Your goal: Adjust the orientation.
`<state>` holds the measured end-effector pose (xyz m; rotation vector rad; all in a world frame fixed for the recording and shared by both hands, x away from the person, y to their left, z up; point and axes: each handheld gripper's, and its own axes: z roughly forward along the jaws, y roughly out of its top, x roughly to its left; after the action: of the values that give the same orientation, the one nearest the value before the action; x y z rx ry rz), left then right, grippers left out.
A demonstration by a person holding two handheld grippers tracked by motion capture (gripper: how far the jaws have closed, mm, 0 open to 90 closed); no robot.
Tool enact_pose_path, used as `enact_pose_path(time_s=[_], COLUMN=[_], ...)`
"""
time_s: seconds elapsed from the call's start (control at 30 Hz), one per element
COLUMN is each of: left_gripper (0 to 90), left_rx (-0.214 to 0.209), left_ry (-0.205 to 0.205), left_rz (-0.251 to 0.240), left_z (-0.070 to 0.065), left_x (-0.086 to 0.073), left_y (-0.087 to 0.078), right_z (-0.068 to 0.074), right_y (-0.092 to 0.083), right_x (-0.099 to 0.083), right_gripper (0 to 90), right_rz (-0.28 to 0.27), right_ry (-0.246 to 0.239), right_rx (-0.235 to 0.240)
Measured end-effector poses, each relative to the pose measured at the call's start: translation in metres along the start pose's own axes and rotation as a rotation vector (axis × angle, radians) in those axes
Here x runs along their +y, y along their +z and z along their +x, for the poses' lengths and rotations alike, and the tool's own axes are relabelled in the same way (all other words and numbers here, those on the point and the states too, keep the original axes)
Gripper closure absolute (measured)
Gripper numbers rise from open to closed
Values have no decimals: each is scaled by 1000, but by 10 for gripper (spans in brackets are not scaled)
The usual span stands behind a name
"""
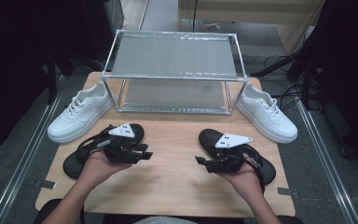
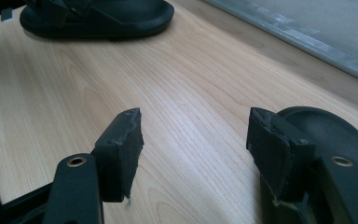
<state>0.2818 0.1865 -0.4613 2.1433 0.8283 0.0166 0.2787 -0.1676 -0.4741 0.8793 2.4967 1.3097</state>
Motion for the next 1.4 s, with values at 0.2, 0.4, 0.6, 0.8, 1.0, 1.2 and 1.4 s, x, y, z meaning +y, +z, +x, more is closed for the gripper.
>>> enact_pose_path(time_s=[0.2,0.4,0.6,0.8,1.0,1.2,1.4], left_gripper=[723,776,792,803,898,900,900], left_rx=[-38,-22,11,83,151,197,243], left_ry=[-10,-24,-9,-23,-71,-107,-114], left_rz=[4,31,4,-5,-23,-61,-81], left_z=[4,12,16,22,33,46,53], left_x=[-3,-9,-12,-18,-25,-36,-49], left_y=[-3,-6,-17,-34,-50,-73,-95], right_z=[0,2,8,11,11,11,11], right_y=[5,11,16,19,24,23,23], right_x=[4,6,6,11,10,12,12], right_gripper=[389,391,402,406,406,408,409], right_rz=[3,13,43,21,45,35,32], right_ry=[3,-15,-36,-58,-66,-66,-67], right_rx=[21,30,44,58,76,81,76])
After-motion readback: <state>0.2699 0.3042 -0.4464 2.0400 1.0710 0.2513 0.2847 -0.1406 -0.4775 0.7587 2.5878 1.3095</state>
